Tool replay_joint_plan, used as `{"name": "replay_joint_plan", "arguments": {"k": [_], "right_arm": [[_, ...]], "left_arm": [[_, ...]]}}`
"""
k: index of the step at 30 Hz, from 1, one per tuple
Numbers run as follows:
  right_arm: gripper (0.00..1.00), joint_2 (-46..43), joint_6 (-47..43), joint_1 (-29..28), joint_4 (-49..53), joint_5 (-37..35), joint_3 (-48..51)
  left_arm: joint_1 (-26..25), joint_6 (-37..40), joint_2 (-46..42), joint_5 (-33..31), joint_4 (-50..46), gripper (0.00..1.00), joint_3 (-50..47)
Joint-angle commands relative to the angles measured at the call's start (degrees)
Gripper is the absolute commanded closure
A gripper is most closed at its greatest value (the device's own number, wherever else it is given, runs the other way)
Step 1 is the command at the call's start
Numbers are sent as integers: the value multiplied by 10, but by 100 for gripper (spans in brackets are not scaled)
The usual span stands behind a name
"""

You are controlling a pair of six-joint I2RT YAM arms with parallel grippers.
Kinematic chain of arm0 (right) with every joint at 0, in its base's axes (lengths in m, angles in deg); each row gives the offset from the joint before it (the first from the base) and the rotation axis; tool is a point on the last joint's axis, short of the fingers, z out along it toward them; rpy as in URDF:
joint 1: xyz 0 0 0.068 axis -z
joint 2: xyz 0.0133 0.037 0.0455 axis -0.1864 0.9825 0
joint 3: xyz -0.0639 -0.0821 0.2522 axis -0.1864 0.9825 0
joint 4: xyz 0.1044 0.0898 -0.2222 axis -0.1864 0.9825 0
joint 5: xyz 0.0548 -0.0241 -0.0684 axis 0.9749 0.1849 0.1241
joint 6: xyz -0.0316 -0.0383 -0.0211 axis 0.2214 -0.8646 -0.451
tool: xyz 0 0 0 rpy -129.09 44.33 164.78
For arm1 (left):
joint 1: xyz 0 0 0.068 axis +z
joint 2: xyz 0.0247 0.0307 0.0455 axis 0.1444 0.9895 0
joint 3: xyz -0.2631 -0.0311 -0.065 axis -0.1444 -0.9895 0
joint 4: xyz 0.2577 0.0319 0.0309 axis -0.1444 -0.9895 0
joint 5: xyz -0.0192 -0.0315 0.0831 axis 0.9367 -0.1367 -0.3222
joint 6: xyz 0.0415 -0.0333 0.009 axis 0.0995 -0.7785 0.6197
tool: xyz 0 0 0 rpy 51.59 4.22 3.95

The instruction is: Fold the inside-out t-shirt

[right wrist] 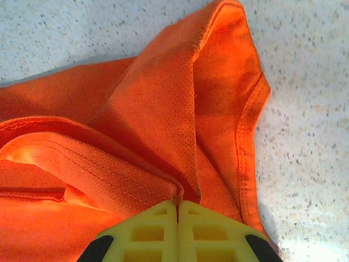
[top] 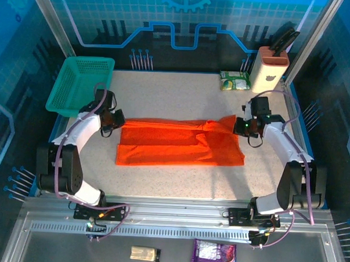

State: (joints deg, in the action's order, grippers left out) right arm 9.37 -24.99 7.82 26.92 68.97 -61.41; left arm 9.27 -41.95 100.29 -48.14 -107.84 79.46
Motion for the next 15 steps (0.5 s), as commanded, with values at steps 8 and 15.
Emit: {"name": "replay_joint_plan", "arguments": {"k": [8,15], "right_arm": [[98,-36,61,8,-45,-18,80],[69,-82,73,2,-22,-37,101]], "left_arm": [[7,-51,-29,32,39,94,-86],[7,-44,-71,2,3,75,-85]]}}
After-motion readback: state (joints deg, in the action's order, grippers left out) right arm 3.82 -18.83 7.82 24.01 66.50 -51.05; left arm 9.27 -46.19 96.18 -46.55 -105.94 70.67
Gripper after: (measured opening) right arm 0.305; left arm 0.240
